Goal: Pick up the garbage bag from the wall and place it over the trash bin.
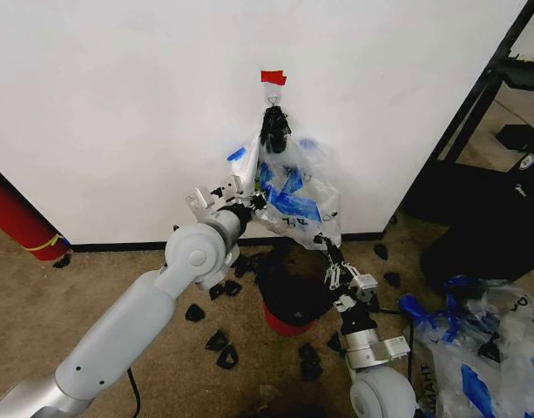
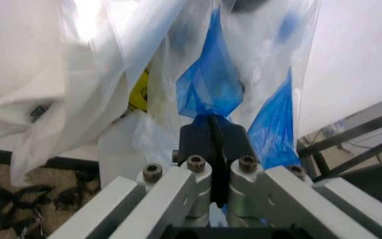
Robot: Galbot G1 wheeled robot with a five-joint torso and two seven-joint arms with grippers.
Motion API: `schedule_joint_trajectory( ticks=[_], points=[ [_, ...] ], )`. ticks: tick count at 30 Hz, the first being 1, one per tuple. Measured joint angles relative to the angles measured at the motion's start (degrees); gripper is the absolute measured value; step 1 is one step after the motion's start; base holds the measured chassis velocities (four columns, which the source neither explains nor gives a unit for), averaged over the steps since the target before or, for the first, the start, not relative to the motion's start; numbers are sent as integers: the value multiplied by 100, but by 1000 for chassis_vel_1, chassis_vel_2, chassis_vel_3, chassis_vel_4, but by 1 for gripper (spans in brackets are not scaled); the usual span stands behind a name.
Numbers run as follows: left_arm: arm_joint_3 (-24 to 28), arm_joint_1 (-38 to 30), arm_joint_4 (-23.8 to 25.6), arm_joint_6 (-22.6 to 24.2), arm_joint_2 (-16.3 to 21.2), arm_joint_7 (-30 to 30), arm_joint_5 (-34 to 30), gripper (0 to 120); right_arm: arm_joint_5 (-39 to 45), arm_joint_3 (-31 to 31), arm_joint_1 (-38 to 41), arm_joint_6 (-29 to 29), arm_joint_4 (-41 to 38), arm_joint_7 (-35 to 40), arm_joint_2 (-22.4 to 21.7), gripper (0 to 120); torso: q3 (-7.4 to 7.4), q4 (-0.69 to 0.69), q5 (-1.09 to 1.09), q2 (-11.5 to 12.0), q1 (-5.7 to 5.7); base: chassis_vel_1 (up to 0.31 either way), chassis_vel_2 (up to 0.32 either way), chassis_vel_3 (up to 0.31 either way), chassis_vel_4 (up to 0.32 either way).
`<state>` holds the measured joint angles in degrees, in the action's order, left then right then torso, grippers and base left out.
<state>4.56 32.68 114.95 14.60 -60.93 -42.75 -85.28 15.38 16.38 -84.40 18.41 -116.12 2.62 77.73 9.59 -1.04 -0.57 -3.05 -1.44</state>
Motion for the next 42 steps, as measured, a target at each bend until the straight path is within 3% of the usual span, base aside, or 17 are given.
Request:
schedule_joint_trajectory(
  ticks=[10,14,20,26,30,34,36,39,42],
  points=[
    [-350,286,409,-54,323,23,55,0,-316,149,-198,-123,-234,90,-205,1,0,0,0,0,0,0,0,0,0],
    [-448,487,694,-70,412,36,136,0,-838,392,-392,-156,-409,159,-622,21,0,0,1,0,0,0,0,0,0],
    [-452,641,807,-78,338,41,244,0,-902,729,-598,-170,-792,-192,-1367,42,0,-2,0,0,0,0,0,0,0],
    [-400,636,787,-75,307,41,260,0,-783,384,223,-486,-464,-183,-1595,63,0,2,0,0,0,0,0,0,0],
    [-227,445,630,-66,216,45,256,0,-500,-17,1152,-691,182,-35,-1481,81,1,2,1,0,-1,0,0,0,0],
    [-139,350,563,-64,155,46,253,0,-263,-117,1516,-776,456,68,-1397,88,1,0,0,0,-1,0,0,0,0],
    [-96,299,545,-61,130,48,250,0,58,-250,1818,-891,691,115,-1331,98,1,-1,1,0,-1,0,0,0,0],
    [-88,278,536,-60,127,49,247,0,244,-362,2018,-973,892,111,-1286,99,1,-1,0,0,-1,0,0,0,0],
    [-88,255,518,-60,126,57,239,0,645,-551,2376,-1082,1264,107,-1126,86,1,0,0,0,-1,0,0,0,0]
  ],
)
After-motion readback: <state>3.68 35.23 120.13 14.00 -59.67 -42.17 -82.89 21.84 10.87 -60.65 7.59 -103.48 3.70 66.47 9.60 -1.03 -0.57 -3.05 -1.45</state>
